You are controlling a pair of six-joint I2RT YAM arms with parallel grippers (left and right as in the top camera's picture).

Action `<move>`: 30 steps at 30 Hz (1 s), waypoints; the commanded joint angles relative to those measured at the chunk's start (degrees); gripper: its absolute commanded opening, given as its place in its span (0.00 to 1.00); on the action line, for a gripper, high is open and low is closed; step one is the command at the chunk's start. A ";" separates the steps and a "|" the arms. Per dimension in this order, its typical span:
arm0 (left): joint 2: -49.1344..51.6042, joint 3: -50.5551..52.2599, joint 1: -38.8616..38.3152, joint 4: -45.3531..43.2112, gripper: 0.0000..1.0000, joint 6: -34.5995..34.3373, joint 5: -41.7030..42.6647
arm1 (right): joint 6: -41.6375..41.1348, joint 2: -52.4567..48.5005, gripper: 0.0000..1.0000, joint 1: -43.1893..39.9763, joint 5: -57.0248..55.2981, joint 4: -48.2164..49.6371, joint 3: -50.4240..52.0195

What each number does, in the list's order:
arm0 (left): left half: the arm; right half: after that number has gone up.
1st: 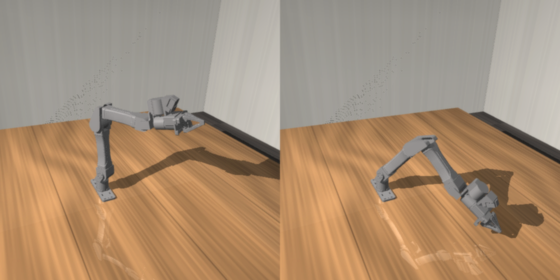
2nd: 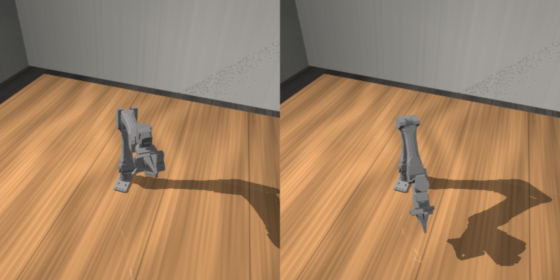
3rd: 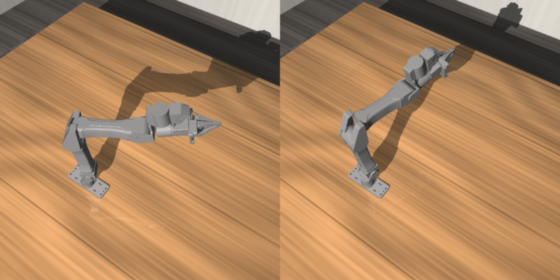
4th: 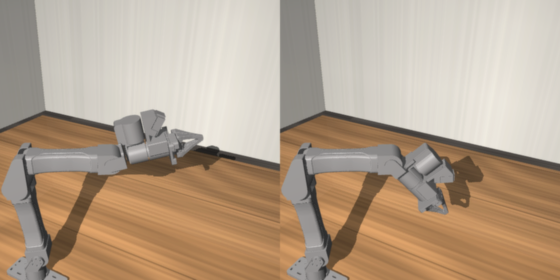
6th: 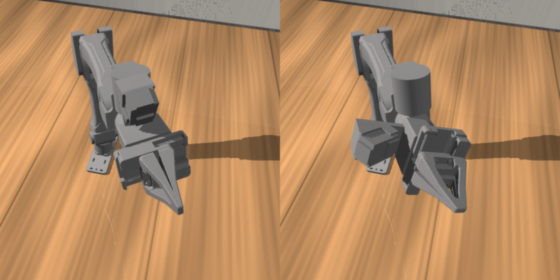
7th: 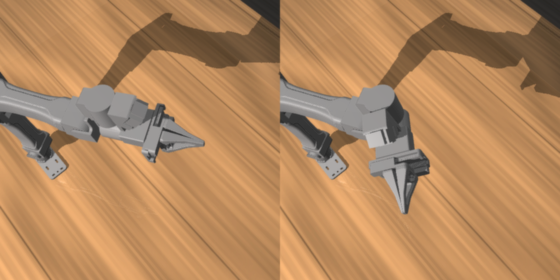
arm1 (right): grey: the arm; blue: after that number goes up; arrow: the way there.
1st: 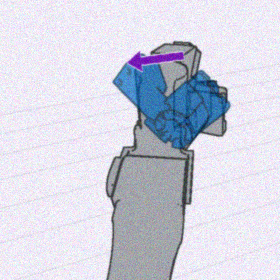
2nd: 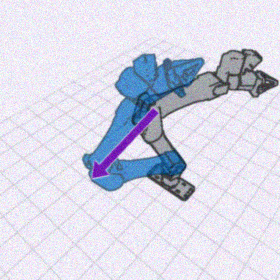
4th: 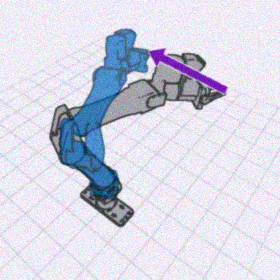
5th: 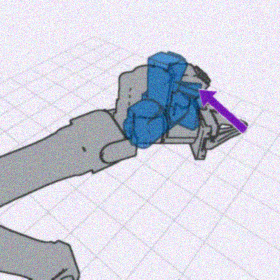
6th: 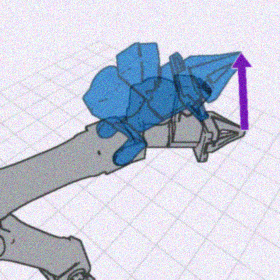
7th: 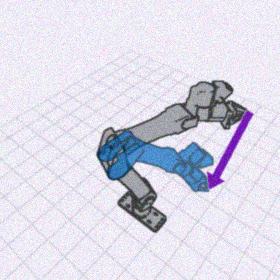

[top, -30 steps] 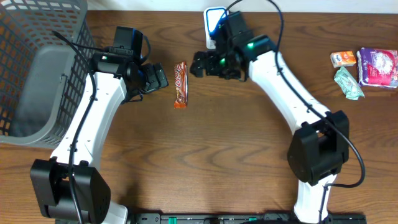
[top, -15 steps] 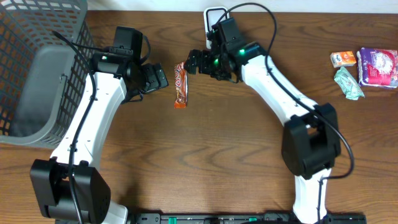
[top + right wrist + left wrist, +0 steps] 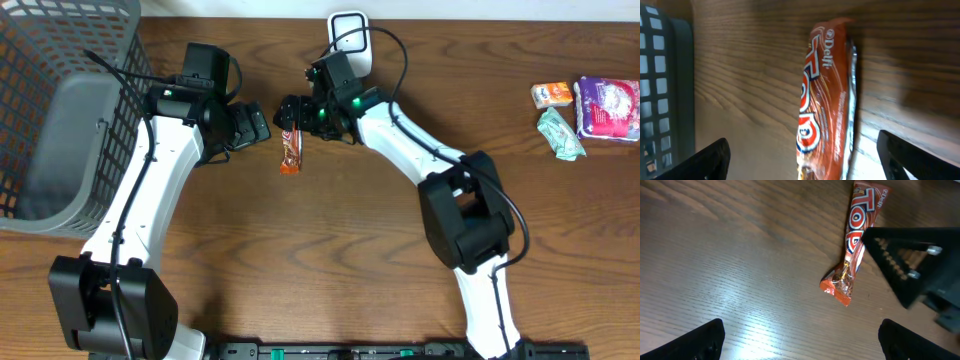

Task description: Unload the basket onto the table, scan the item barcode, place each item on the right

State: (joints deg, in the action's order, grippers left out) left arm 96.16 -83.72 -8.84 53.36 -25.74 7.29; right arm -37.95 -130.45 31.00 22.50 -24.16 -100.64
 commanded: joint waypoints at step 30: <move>0.02 -0.50 0.04 0.13 0.98 -0.09 -0.72 | 7.96 -1.33 0.01 -4.24 -7.56 -30.88 -10.56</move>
State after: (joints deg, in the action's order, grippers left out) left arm 96.16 -83.72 -8.84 53.36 -25.71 7.29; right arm -33.21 -134.91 27.73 19.53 -51.83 -109.01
